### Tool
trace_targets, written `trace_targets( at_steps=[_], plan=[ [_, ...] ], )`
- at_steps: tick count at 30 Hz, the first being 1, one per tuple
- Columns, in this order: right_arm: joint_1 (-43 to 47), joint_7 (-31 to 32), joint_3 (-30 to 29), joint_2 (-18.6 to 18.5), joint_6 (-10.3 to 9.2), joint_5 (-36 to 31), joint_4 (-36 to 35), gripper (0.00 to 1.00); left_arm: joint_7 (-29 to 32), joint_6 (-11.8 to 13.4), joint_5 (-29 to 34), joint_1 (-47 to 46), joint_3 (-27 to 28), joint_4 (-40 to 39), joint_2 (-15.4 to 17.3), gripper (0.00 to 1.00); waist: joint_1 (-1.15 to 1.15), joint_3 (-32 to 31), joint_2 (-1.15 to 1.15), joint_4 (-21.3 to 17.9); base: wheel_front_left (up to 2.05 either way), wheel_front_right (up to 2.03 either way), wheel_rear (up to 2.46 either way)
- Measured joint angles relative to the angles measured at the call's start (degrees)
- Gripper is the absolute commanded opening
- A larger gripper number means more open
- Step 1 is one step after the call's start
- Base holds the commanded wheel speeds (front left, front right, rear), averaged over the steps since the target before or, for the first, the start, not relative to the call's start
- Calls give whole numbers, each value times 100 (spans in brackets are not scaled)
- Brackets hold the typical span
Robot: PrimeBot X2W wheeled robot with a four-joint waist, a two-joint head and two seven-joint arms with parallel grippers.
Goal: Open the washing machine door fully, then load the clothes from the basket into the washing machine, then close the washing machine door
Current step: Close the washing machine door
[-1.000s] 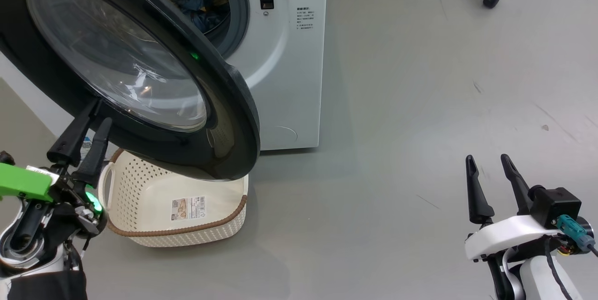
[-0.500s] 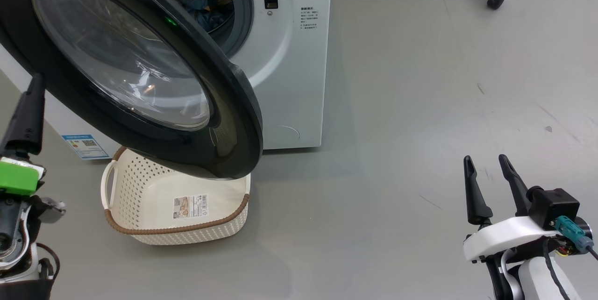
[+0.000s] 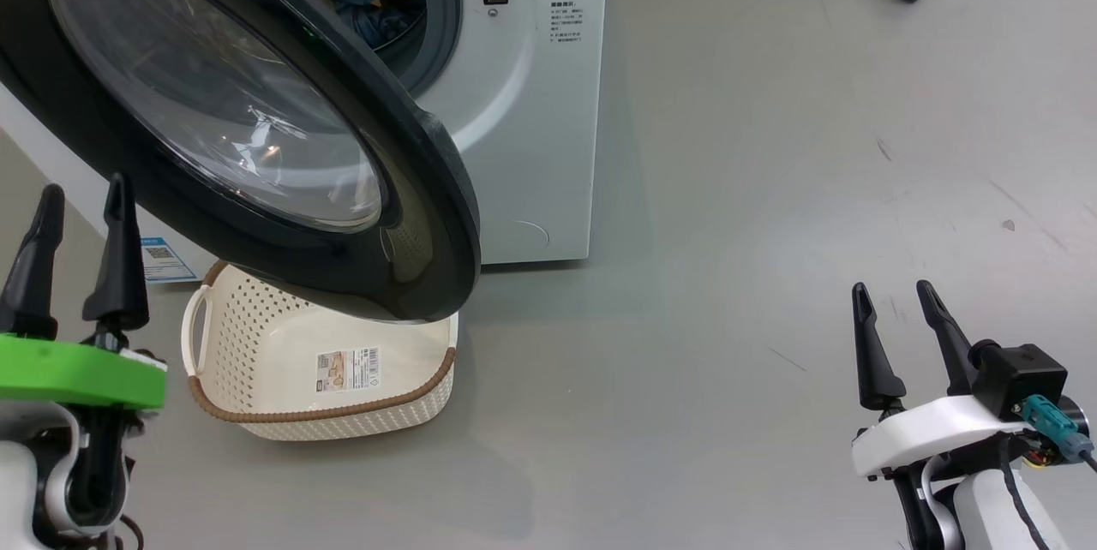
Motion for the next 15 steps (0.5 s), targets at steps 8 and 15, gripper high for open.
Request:
trace_targets(
  at_steps=[8, 15],
  plan=[
    [0, 0, -8, 4, 0, 0, -13, 100, -776, 0, 980, 375, -405, 511, 236, 100, 0, 24, 0, 0, 0, 0, 0],
    [-1, 0, -5, 10, 1, -3, -9, 100, -1206, 13, 1642, 697, -560, 1099, 172, 100, 0, -26, 0, -7, 0, 0, 0]
  ],
)
